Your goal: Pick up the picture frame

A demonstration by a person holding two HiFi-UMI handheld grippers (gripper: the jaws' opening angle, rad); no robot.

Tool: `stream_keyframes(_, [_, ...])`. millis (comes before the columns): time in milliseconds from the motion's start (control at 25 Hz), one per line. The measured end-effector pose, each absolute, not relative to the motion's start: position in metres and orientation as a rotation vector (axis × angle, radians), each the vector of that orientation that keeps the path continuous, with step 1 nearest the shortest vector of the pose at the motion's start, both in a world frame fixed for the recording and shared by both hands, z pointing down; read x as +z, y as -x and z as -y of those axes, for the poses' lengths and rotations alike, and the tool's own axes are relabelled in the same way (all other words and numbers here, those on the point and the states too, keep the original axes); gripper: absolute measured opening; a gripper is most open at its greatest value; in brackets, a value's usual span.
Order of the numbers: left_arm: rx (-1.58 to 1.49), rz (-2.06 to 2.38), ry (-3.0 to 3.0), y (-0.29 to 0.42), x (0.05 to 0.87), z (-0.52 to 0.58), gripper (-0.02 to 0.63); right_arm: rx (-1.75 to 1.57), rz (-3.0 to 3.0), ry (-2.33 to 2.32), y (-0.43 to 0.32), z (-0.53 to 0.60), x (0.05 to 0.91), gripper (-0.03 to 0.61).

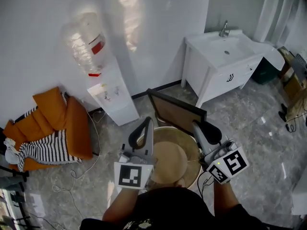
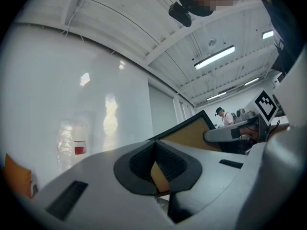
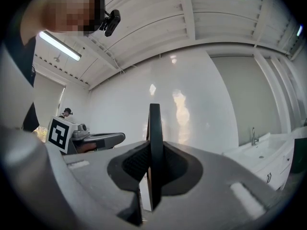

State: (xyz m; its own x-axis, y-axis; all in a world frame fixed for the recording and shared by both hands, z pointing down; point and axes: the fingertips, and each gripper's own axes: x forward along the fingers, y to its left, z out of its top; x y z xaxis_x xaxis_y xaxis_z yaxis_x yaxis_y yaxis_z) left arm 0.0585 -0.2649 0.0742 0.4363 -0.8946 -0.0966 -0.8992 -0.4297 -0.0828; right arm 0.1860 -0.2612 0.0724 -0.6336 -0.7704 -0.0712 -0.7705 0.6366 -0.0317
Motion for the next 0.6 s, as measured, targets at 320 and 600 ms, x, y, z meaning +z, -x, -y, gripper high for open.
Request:
stream_keyframes(320, [0.068,-1.57,2.55,-0.062,0.061,0.265,0.014,0.049,-2.746,1.302,-0.185,0.258,0.058,0.046])
stream_keyframes(600, [0.066,-1.567,2.549,-0.065,0.059,0.264,0.014,0.064,-2.737,1.293,-0.186,0.256,0.054,0.046])
